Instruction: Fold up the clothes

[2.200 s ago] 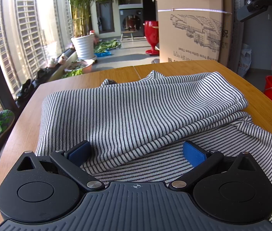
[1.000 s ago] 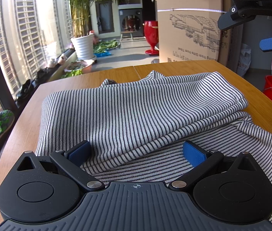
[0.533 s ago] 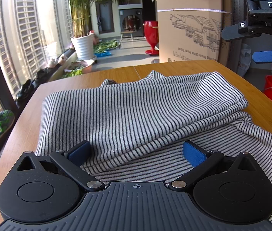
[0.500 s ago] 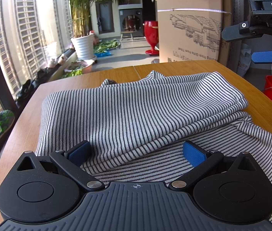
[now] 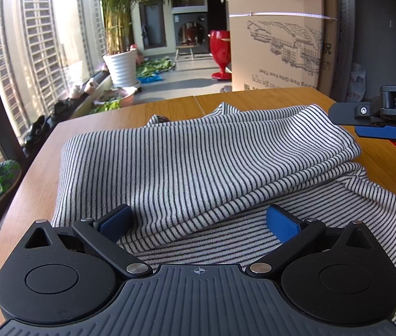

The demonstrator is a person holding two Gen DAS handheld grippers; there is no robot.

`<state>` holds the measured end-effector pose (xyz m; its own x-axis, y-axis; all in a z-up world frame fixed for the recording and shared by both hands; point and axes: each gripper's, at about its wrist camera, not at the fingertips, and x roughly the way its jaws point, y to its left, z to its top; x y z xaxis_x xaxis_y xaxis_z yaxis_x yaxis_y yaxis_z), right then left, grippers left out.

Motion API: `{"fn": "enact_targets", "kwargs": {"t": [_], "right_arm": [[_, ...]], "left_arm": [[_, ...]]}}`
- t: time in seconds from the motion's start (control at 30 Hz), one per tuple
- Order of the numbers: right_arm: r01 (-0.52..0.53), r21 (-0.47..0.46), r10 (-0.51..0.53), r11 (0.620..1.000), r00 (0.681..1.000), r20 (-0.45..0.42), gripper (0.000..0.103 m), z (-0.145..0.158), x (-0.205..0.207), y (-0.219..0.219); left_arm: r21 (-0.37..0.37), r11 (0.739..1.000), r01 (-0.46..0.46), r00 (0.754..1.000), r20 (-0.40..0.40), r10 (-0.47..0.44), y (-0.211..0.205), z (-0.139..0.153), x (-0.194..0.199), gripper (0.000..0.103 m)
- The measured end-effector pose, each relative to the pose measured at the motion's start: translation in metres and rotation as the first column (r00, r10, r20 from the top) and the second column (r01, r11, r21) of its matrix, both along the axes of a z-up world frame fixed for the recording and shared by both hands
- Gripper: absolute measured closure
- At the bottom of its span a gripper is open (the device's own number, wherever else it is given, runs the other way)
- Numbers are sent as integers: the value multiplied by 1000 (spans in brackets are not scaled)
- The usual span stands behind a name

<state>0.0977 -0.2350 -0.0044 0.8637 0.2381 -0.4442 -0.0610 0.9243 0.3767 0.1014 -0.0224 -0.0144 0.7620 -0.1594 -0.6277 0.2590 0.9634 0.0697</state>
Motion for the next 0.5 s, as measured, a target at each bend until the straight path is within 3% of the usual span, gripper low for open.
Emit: {"fn": "enact_targets", "kwargs": {"t": [0.27,0.5], "right_arm": [[32,-63,-33,998,999,-12,45,-4,2,9],[197,-104,-205,975,976,-77,41,-9,3,9]], "left_arm": [[0,1000,0,1000,0,0,0,0,0,0],[0,1000,0,1000,0,0,0,0,0,0]]}}
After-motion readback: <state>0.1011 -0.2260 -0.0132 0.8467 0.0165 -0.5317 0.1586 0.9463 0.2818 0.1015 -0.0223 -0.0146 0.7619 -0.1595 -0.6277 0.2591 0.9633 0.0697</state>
